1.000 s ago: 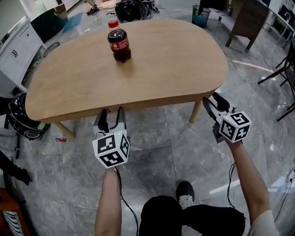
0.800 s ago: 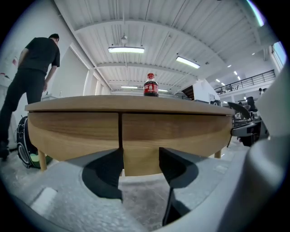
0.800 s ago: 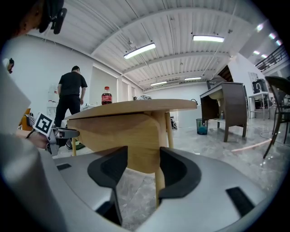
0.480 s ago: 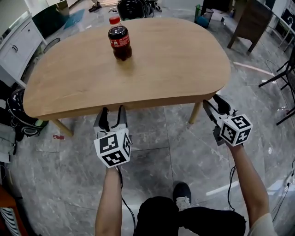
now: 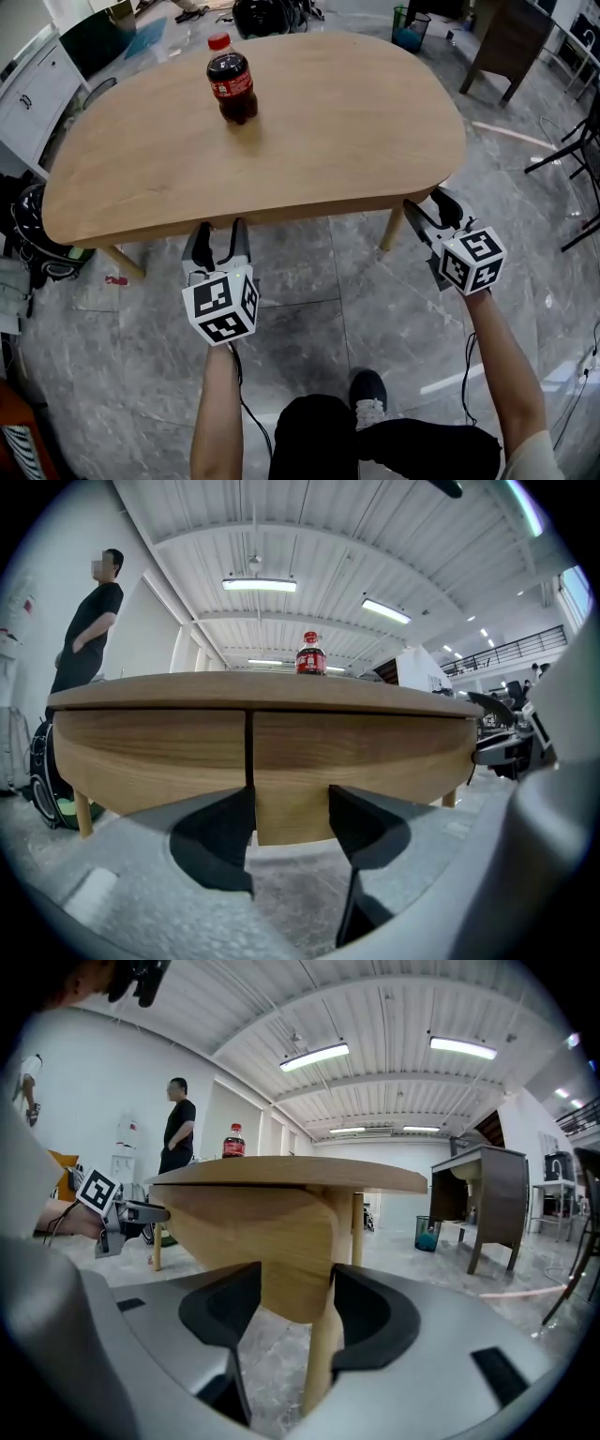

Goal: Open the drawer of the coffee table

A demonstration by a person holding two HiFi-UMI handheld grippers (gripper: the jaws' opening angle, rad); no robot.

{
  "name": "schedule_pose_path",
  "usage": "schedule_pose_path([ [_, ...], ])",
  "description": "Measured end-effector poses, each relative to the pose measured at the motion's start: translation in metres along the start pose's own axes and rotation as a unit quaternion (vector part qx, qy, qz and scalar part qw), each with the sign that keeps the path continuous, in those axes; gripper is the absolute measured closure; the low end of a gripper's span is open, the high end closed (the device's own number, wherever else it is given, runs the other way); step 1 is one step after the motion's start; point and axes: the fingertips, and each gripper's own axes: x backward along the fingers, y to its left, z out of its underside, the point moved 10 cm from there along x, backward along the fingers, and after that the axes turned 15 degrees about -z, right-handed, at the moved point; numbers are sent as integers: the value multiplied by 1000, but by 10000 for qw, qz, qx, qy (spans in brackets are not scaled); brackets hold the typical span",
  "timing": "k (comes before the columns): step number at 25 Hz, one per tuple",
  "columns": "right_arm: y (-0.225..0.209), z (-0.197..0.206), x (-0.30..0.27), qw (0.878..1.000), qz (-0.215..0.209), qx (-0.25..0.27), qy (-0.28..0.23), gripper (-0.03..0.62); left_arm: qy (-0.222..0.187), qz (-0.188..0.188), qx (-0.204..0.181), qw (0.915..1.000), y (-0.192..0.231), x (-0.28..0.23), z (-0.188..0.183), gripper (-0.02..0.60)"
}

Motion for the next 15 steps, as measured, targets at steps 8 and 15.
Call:
schedule_pose_path([
  [8,4,0,-1,9996,121,-238,-93,352,115,70,145,9998,3,-1,-2,347],
  [15,11,2,8,9996,99,-251,-71,352,124,-9,210,9997,2,8,0,347],
])
